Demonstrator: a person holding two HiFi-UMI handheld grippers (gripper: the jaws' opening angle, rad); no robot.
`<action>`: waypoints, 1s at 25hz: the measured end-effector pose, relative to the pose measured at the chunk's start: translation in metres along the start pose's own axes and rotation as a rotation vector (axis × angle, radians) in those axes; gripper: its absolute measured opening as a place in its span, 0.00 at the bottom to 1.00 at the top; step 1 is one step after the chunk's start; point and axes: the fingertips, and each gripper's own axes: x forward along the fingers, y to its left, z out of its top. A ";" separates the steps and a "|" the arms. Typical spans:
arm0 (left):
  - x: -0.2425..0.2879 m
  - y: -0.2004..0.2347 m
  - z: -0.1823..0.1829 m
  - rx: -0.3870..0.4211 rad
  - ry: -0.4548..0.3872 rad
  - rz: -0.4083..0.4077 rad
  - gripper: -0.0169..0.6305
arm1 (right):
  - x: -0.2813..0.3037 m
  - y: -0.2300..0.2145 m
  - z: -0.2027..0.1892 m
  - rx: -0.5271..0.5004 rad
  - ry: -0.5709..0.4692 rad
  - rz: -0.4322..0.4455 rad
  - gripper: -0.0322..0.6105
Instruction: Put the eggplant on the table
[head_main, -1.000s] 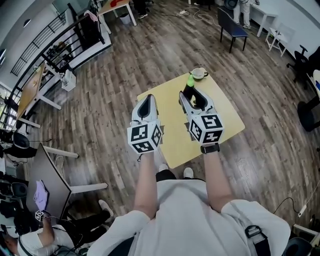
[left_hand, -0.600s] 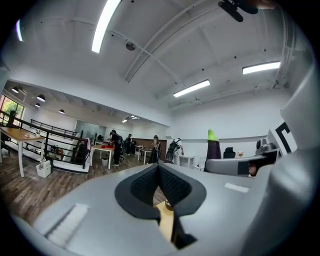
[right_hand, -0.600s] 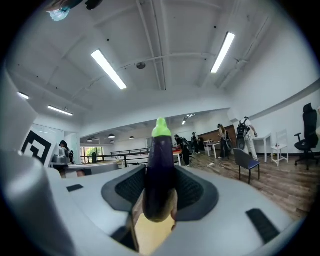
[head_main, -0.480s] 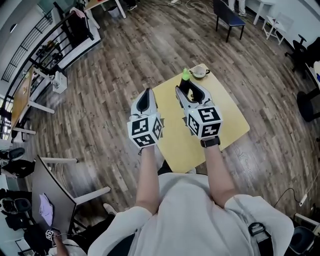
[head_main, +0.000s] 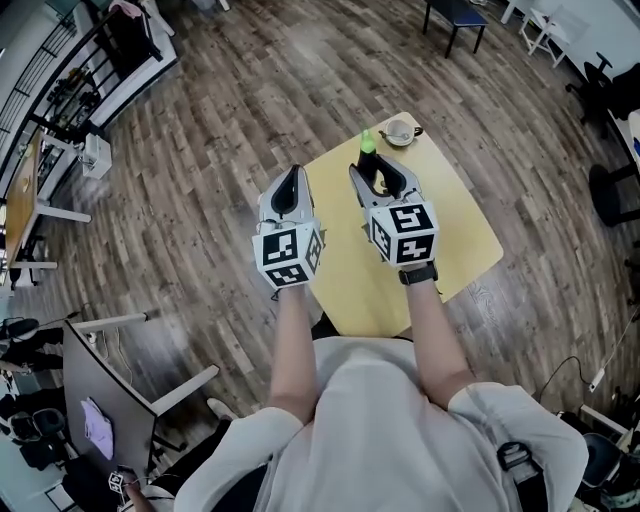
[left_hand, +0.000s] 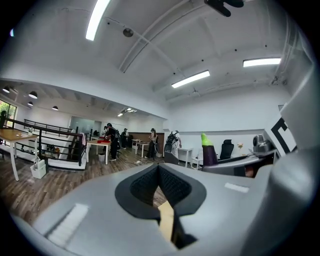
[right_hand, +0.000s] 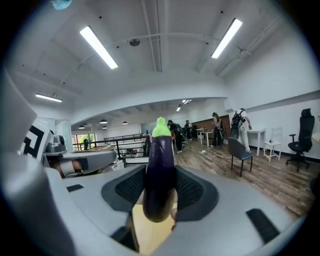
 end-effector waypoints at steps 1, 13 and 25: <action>0.005 0.003 -0.003 -0.002 0.006 -0.002 0.04 | 0.007 -0.003 -0.005 0.001 0.014 -0.005 0.34; 0.046 0.027 -0.043 -0.037 0.021 0.006 0.04 | 0.057 -0.029 -0.092 0.060 0.238 -0.044 0.34; 0.077 0.037 -0.111 -0.076 0.128 -0.010 0.04 | 0.088 -0.038 -0.207 0.132 0.504 -0.040 0.34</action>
